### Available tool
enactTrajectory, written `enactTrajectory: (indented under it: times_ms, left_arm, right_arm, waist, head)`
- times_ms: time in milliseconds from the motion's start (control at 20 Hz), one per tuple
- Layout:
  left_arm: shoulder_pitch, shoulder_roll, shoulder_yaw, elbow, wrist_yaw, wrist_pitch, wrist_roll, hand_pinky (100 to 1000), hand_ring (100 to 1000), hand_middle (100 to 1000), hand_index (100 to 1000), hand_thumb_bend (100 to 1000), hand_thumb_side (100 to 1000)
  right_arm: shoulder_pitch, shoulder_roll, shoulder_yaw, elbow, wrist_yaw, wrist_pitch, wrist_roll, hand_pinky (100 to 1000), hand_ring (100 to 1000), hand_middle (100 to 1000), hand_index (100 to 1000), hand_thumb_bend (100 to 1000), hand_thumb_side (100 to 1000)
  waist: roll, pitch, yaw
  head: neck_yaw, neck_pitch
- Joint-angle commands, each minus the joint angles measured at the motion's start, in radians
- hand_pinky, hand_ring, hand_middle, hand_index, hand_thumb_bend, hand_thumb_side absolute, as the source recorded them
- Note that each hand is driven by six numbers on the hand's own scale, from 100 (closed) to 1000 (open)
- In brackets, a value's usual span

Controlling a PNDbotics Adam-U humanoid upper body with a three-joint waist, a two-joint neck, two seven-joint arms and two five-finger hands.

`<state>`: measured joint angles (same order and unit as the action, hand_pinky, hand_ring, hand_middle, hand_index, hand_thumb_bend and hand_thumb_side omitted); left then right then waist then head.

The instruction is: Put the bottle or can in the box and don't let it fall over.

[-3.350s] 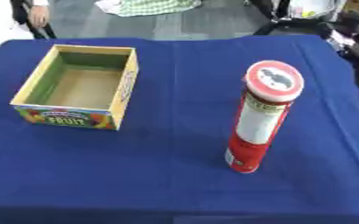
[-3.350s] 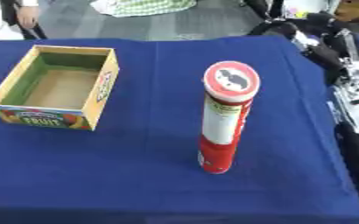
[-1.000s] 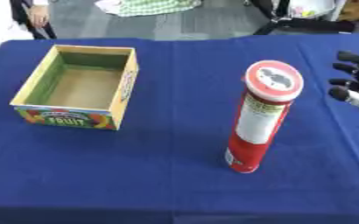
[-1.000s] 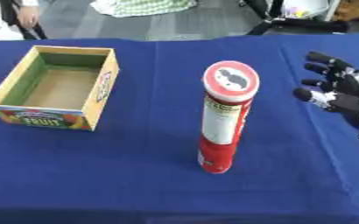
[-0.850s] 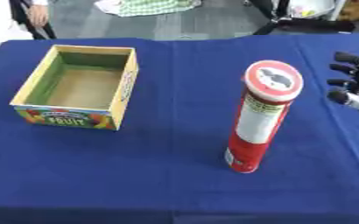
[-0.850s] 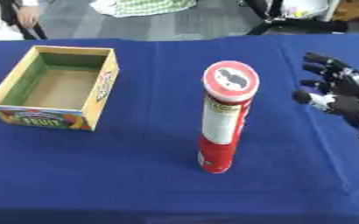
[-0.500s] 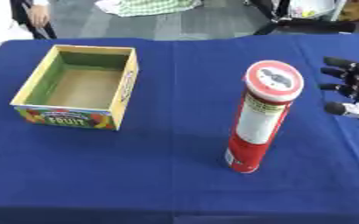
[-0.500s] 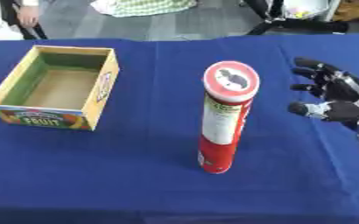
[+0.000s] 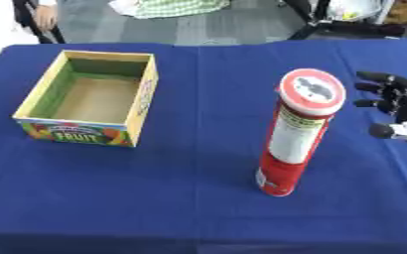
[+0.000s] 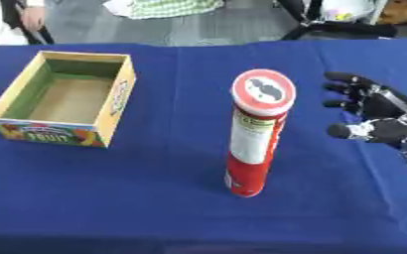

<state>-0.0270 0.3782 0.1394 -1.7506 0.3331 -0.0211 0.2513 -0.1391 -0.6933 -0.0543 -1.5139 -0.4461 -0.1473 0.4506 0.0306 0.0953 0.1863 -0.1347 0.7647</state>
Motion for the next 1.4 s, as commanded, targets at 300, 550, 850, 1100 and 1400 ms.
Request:
enactTrajectory:
  times_ms: [300,550,850,1100,1400]
  left_arm:
    - [-0.012,0.028,0.004,-0.013,0.000,0.000,-0.004,707,1000,913,843,496,884]
    - [-0.012,0.024,0.003,-0.012,0.001,0.000,-0.005,707,1000,914,843,496,885]
    - [-0.012,0.023,0.003,-0.012,0.001,0.000,-0.006,707,1000,914,843,495,885]
    - [-0.012,0.022,0.004,-0.012,0.002,0.000,-0.005,707,1000,914,843,495,886]
    - [-0.012,0.019,0.003,-0.011,0.002,0.001,-0.006,708,1000,914,843,494,887]
  right_arm:
    - [-0.025,-0.014,0.020,-0.002,0.037,0.017,0.009,872,1000,1000,913,864,258]
    - [-0.033,0.003,0.041,-0.001,0.049,0.032,0.011,874,1000,1000,915,866,260]
    - [-0.040,0.021,0.061,-0.002,0.040,0.033,0.036,876,1000,1000,913,877,269]
    - [-0.048,0.026,0.069,-0.001,0.045,0.028,0.059,882,1000,1000,921,865,313]
    - [-0.057,0.041,0.078,-0.001,0.063,0.025,0.066,886,1000,1000,925,860,341]
  waist:
    - [-0.001,-0.006,0.006]
    - [-0.001,-0.005,0.010]
    - [-0.001,-0.005,0.013]
    - [-0.001,-0.004,0.014]
    - [-0.001,-0.003,0.015]
  head:
    - [-0.001,0.005]
    - [-0.003,0.005]
    - [-0.005,0.005]
    - [-0.006,0.005]
    - [-0.007,0.005]
